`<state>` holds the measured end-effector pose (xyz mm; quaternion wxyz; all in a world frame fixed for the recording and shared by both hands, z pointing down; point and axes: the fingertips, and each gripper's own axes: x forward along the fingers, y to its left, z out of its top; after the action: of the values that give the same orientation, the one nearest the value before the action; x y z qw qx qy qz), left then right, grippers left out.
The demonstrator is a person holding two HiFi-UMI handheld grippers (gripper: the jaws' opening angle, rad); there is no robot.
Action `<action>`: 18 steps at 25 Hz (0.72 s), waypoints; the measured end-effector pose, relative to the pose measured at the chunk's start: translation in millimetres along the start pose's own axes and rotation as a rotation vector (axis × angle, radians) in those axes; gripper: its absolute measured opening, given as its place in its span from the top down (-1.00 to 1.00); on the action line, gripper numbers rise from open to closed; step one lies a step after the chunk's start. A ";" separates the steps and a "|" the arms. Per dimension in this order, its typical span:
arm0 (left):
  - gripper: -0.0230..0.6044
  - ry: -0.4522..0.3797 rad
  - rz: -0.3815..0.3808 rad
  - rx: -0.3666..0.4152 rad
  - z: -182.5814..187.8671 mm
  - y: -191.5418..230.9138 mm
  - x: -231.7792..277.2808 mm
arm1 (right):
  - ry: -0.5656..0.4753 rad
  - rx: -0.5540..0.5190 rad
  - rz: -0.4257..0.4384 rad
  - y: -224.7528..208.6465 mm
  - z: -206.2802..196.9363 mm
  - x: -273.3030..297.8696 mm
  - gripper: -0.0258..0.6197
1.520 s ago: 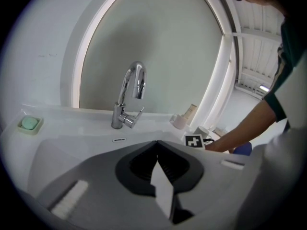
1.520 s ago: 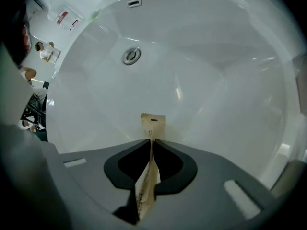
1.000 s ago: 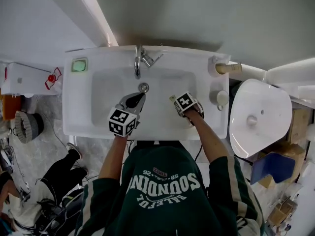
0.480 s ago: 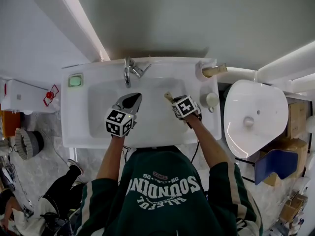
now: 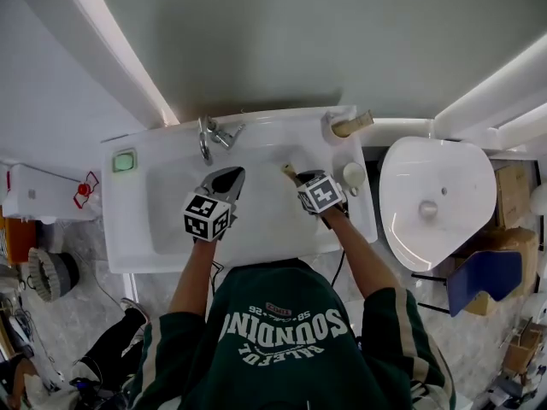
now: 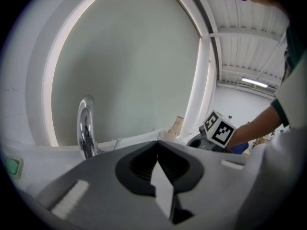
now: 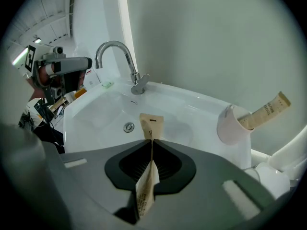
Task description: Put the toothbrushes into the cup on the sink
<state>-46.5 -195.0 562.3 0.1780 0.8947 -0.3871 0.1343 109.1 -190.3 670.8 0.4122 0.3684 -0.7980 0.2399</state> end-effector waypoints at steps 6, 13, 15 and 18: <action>0.77 0.007 -0.034 0.013 3.2 -14.2 14.4 | -0.128 0.055 -0.024 -20.8 15.8 -31.1 0.85; 0.77 0.025 -0.083 0.025 3.7 -34.6 35.6 | -0.395 0.136 -0.136 -85.5 46.9 -96.3 0.85; 0.77 0.032 -0.092 0.029 4.4 -39.4 40.2 | -0.474 0.157 -0.178 -106.8 51.2 -115.1 0.85; 0.77 0.040 -0.097 0.032 4.1 -43.4 44.9 | -0.563 0.185 -0.241 -135.8 51.1 -138.1 0.85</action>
<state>15.9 -198.1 566.4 0.1777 0.9123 -0.3374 0.1493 244.9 -254.9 538.4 0.1655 0.5479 -0.8063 0.1495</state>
